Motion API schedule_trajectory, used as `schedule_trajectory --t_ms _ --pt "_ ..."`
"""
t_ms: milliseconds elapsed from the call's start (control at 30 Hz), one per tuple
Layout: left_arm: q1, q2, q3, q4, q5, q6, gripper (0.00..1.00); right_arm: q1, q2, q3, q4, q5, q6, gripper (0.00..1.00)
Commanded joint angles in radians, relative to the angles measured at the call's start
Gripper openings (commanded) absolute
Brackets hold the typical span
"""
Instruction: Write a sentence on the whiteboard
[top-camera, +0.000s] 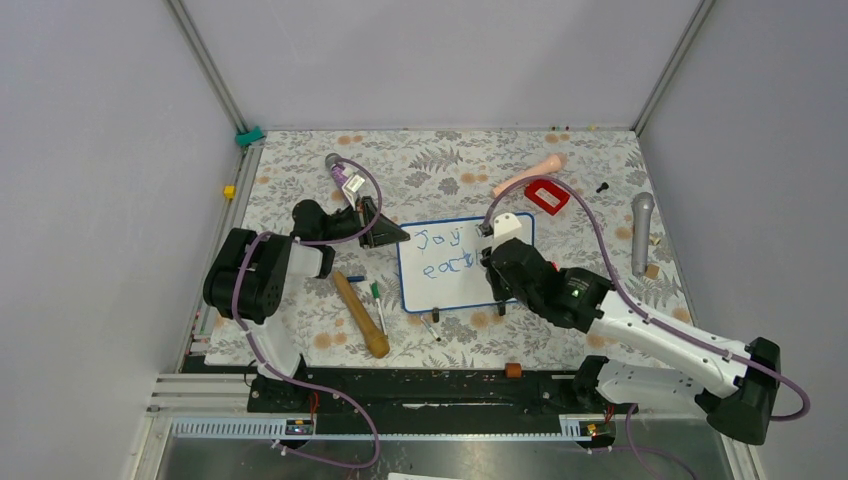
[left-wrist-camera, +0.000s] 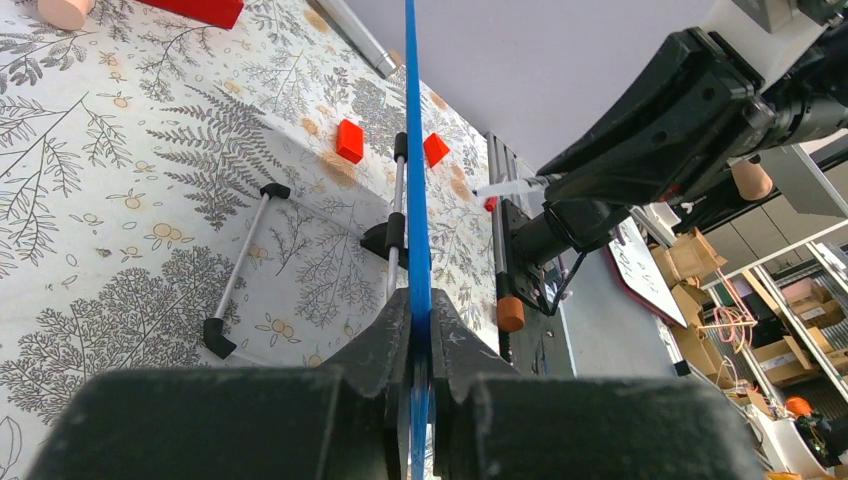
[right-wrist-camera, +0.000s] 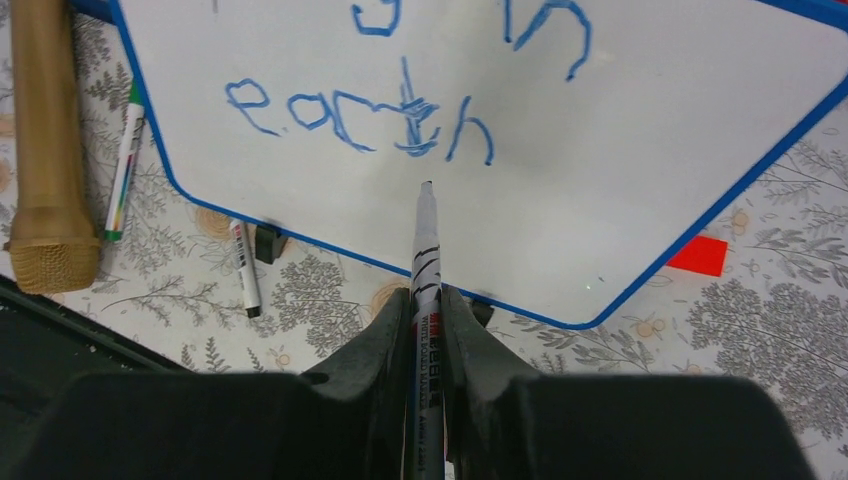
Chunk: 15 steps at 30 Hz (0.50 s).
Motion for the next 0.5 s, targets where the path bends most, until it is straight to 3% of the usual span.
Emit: schedule_trajectory --t_ms 0,467 --pt "-0.001 -0.008 0.019 0.097 0.015 -0.009 0.0 0.069 0.032 0.005 0.051 0.027 0.04 0.0" --pt "0.0 0.004 0.031 0.098 0.018 -0.025 0.0 0.262 0.278 0.139 0.027 0.191 0.077 0.0"
